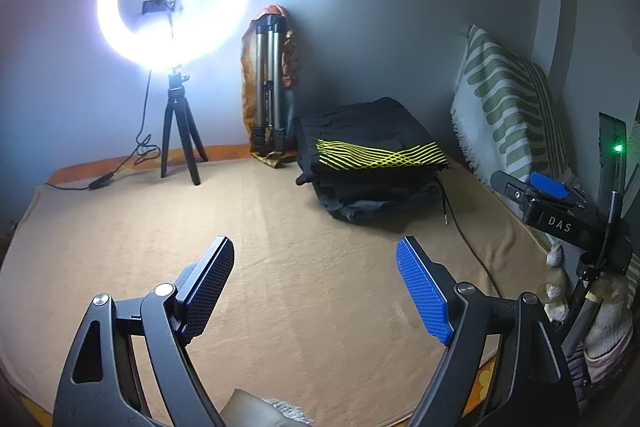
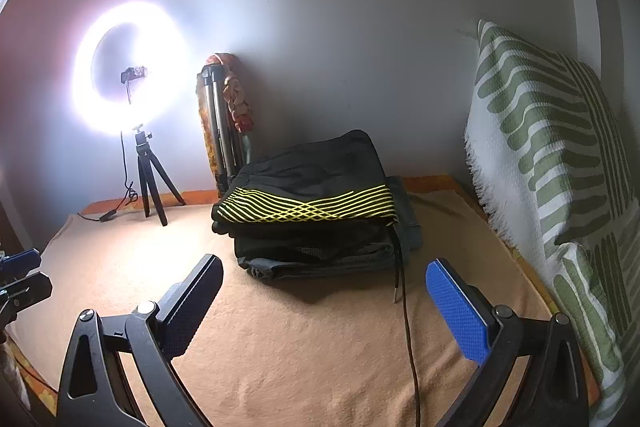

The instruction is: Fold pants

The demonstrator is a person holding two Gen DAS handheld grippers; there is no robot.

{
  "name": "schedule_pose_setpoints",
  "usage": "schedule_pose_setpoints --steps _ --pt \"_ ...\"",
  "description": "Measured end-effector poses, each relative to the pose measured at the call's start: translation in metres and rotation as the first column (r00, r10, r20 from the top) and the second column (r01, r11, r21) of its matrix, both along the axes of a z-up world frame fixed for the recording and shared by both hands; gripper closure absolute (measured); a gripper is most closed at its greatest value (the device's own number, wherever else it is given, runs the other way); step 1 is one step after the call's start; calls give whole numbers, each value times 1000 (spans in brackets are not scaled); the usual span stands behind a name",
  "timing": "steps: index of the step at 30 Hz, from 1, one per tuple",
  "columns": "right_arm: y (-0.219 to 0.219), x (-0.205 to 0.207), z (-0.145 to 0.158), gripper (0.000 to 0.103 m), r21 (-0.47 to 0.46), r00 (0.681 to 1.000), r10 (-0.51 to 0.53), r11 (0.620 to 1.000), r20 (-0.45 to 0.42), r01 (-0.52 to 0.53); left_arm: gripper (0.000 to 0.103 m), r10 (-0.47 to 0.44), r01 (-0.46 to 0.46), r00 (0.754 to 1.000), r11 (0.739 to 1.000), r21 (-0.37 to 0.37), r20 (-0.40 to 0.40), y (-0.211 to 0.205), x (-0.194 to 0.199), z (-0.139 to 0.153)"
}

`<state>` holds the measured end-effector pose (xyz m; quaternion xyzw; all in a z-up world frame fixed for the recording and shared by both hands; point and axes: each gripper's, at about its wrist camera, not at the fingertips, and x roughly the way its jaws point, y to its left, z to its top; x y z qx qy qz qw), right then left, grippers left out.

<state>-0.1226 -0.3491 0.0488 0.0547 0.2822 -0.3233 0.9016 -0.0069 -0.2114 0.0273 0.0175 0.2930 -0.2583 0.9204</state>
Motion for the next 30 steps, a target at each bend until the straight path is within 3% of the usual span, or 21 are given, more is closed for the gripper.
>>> schedule_pose_setpoints --steps 30 --pt "9 7 -3 0 -2 1000 13 1000 4 -13 19 1 0 1000 1000 14 -21 9 0 -8"
